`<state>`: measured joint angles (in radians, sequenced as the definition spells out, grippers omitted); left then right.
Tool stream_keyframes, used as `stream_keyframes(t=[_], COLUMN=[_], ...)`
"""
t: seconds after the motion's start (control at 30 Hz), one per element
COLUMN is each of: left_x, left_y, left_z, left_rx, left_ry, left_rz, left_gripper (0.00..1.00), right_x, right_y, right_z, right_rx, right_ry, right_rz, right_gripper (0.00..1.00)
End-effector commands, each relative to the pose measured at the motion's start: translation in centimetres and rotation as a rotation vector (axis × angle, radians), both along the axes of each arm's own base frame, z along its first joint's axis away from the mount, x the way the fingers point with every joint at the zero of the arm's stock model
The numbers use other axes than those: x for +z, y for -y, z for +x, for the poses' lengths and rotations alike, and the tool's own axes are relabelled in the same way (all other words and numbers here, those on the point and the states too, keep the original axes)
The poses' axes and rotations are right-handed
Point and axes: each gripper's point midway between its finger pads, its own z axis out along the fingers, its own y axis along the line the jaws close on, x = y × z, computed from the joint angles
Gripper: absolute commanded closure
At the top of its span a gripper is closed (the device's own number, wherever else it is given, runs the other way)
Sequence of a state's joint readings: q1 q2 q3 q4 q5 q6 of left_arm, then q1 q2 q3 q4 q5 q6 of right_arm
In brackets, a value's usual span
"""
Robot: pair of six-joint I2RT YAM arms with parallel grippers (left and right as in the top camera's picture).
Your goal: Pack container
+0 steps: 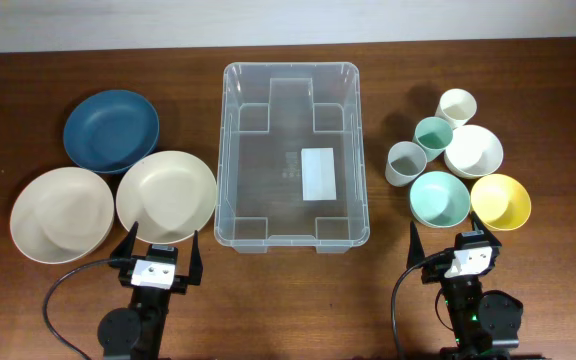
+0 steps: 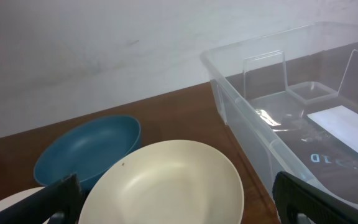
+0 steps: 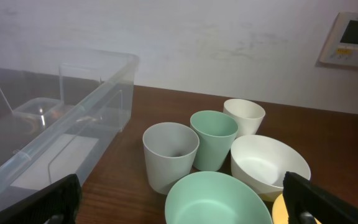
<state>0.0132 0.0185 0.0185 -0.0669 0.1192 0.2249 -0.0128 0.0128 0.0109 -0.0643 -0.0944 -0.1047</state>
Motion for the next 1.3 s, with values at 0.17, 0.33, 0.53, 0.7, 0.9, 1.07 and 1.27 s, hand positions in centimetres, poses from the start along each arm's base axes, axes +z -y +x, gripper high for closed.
stream_keyframes(t=[0.17,0.33,0.53,0.7,0.9,1.07,1.27], left_x=[-0.3,-0.3,-0.3,-0.3,-0.3,-0.3,-0.3], left_y=[0.0,0.0,0.0,0.0,0.0,0.0,0.0], left_z=[0.0,0.0,0.0,0.0,0.0,0.0,0.0], left_rx=[0.003,0.003,0.003,0.002,0.003,0.003,0.003], left_ry=[-0.001,-0.001,-0.001,-0.001,-0.001,-0.001,-0.001], left_rz=[0.016,0.016,0.016,0.016,0.016,0.016,0.016], left_gripper=[0.01,0.01,0.01,0.01,0.01,0.01,0.01], right_x=[-0.2,-0.2,-0.2,0.1,4.5,8.1,11.2], right_y=[-0.2,-0.2,-0.3,-0.2,-2.4,-2.3,-1.4], right_z=[0.0,0.0,0.0,0.0,-0.5,-1.2,-1.6], right_rx=[0.012,0.012,0.012,0.011,0.141,0.135,0.087], right_ry=[-0.003,-0.003,-0.002,0.010,0.191,0.316,0.361], right_rz=[0.005,0.005,0.005,0.007,0.002,0.040,0.058], right_gripper=[0.01,0.01,0.01,0.01,0.01,0.01,0.01])
